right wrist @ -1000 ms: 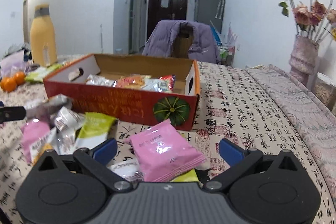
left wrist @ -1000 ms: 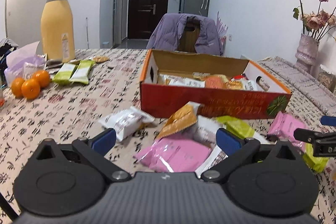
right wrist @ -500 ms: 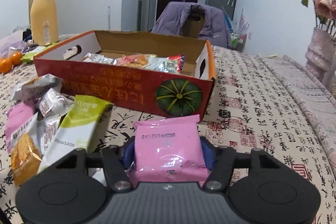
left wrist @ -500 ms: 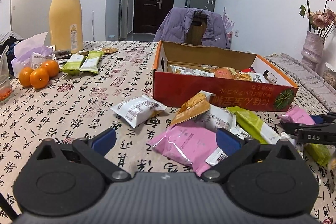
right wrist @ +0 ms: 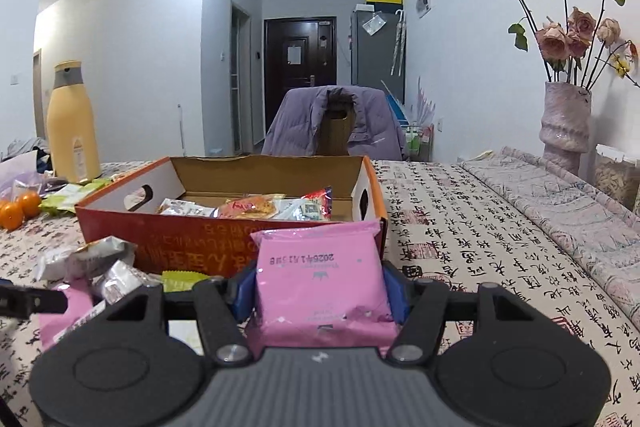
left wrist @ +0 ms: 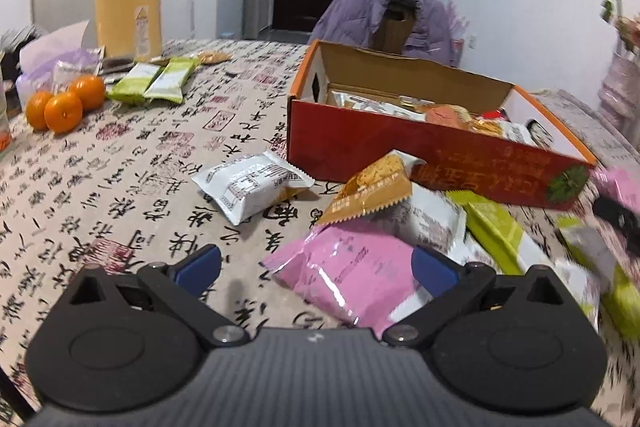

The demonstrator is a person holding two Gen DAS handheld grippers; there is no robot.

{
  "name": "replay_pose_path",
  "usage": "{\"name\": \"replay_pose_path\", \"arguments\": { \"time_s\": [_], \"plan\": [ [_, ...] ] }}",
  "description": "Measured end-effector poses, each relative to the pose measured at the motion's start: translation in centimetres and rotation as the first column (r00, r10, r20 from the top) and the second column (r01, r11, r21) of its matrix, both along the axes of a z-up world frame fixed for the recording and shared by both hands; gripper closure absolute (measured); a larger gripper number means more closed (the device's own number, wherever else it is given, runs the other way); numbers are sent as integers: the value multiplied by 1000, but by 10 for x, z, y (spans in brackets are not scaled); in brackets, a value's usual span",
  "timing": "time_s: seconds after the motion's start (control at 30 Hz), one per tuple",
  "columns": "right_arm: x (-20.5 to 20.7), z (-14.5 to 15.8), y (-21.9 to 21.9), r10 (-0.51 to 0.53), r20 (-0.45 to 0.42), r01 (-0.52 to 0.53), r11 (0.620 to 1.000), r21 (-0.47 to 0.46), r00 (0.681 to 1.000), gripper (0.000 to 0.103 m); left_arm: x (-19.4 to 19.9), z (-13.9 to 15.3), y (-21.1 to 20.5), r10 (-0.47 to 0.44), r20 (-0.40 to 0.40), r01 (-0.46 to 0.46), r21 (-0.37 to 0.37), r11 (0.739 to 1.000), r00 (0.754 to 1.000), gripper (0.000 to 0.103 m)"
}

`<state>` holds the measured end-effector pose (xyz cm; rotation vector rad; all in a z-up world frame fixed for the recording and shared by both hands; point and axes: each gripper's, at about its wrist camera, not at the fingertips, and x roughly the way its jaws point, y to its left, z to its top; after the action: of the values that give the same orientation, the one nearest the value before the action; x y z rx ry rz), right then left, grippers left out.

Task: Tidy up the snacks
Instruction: 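Grasp a second pink packet with the left gripper while the right holds its packet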

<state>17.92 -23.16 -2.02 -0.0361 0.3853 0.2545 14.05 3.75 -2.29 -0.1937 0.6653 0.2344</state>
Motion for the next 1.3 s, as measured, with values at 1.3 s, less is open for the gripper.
{"name": "replay_pose_path", "arguments": {
  "time_s": [1.3],
  "plan": [
    [17, -21, 8, 72, -197, -84, 995, -57, 978, 33, -7, -2, -11, -68, -47, 73, 110, 991, 997, 41]
  ]
}}
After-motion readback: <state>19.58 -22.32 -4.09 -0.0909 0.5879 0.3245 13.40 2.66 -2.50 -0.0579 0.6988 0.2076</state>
